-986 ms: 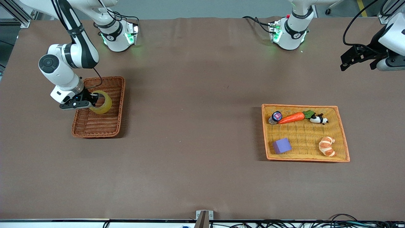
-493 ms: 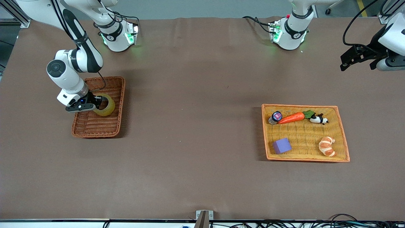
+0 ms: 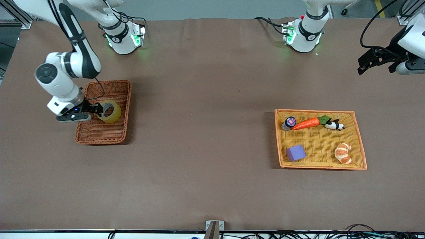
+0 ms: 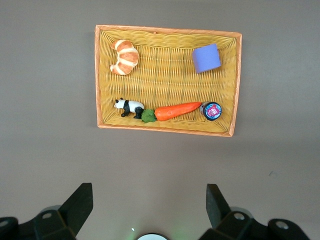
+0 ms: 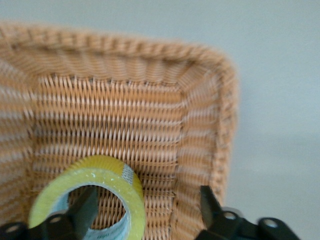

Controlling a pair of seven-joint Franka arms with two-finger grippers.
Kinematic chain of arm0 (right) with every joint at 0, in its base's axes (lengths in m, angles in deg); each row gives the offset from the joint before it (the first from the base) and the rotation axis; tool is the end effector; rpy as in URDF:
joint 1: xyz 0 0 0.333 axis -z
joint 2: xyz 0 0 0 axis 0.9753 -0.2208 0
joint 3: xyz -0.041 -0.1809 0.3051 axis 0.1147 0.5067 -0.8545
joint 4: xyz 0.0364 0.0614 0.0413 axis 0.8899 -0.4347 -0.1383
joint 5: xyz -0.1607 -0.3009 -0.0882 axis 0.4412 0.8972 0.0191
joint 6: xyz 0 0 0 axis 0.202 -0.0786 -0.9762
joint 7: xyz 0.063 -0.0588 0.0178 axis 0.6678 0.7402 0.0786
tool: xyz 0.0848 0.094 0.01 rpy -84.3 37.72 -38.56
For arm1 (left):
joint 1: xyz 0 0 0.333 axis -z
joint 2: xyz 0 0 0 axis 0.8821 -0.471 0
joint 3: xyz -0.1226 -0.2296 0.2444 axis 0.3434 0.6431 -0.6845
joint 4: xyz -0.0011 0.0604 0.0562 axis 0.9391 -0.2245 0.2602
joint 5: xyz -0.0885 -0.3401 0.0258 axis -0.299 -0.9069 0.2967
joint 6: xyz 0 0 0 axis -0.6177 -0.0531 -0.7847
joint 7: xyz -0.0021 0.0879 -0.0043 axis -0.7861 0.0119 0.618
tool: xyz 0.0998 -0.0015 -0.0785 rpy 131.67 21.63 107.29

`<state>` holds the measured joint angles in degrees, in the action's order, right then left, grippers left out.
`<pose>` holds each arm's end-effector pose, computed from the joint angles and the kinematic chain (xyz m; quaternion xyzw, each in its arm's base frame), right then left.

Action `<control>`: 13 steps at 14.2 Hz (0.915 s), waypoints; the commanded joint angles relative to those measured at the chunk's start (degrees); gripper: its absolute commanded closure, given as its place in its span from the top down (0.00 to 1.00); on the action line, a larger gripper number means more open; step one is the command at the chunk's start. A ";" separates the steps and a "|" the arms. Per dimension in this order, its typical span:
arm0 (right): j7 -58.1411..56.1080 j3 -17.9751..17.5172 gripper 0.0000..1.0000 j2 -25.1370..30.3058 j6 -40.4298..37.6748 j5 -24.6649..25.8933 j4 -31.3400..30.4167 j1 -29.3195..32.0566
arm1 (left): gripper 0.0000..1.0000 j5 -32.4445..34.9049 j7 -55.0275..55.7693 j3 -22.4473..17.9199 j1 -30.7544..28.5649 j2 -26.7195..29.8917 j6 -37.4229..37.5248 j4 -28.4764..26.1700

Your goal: Move tape to another basket

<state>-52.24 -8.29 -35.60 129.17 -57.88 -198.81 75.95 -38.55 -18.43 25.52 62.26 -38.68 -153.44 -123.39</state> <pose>0.4755 -0.0484 0.3400 0.9960 0.0551 0.0211 0.0665 0.4560 -0.0410 0.6645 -0.9999 -0.0092 0.0035 0.0139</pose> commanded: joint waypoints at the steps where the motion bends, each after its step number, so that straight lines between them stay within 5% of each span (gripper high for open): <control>1: 3.65 -2.40 1.00 2.54 -16.21 -2.88 11.90 -0.29 | 1.00 0.07 0.03 0.22 -0.19 0.13 0.31 0.08; 3: 3.92 -3.28 1.00 2.54 -26.94 -9.38 21.40 -0.11 | 1.00 0.07 -0.06 0.22 -0.19 0.04 0.31 0.25; 9: 8.84 -4.16 1.00 2.28 -53.14 -12.99 45.94 0.94 | 1.00 0.16 0.47 0.22 0.25 -1.36 0.31 1.75; 13: 9.28 -4.07 1.00 2.37 -61.01 -15.82 52.21 0.77 | 1.00 1.31 0.47 0.31 0.43 -1.71 0.31 2.28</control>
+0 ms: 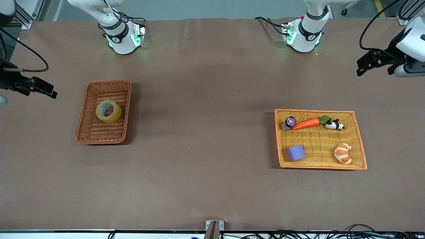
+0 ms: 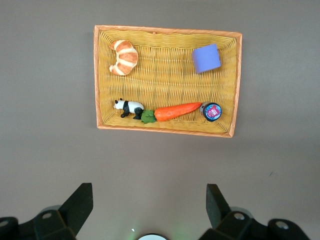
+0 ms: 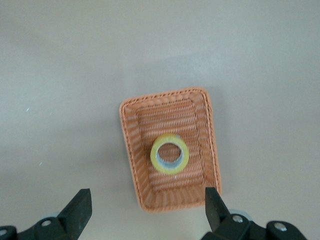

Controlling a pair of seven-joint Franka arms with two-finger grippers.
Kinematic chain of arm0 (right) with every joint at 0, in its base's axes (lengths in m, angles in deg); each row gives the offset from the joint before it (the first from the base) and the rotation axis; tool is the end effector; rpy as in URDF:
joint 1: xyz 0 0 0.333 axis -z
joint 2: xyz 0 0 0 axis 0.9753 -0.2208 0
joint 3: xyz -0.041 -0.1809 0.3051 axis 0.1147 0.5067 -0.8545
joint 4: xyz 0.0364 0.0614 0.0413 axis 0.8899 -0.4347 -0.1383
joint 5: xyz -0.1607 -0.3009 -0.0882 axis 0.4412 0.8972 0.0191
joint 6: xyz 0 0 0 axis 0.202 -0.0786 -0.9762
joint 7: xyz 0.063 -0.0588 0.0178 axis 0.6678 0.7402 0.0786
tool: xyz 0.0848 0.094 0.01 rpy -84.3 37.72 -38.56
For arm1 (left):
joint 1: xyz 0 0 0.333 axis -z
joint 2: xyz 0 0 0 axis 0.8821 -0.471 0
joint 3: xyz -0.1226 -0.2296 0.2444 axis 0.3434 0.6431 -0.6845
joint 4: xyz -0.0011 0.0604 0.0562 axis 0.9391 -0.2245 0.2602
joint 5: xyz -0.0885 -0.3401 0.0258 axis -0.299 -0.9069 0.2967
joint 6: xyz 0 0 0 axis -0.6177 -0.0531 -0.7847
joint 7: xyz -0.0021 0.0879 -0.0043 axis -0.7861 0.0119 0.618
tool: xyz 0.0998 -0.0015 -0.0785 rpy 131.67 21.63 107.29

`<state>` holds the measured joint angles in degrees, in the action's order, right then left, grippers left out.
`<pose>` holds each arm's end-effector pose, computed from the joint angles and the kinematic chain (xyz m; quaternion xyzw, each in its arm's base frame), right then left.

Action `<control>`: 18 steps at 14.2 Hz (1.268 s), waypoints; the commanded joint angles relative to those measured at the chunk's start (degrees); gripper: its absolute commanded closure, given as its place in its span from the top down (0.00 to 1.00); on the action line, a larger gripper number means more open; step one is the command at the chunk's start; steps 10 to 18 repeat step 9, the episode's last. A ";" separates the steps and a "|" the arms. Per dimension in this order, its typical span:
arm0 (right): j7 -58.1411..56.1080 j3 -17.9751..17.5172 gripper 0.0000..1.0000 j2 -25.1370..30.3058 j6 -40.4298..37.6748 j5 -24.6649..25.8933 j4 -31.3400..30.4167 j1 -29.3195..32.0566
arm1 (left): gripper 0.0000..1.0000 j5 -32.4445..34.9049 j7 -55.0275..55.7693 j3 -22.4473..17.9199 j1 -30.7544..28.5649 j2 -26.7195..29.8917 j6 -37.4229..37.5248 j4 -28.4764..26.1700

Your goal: Move tape to another basket

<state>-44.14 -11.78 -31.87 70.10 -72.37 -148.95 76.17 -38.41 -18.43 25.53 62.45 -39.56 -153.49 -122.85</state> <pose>0.5090 -0.0162 0.6485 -0.9971 0.0686 0.0222 0.0235 0.4613 -0.0424 0.6616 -0.9998 -0.0074 0.0059 0.0147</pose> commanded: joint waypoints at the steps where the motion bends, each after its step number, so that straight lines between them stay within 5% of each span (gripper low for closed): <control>1: 1.18 -0.50 1.00 -1.37 -2.02 -1.59 2.53 0.20 | 1.00 1.17 0.47 0.47 0.24 -0.92 0.36 1.83; 18: 0.66 -0.06 1.00 -1.72 -2.11 -1.42 5.08 0.02 | 1.00 1.17 0.29 0.47 0.16 -1.10 0.36 1.83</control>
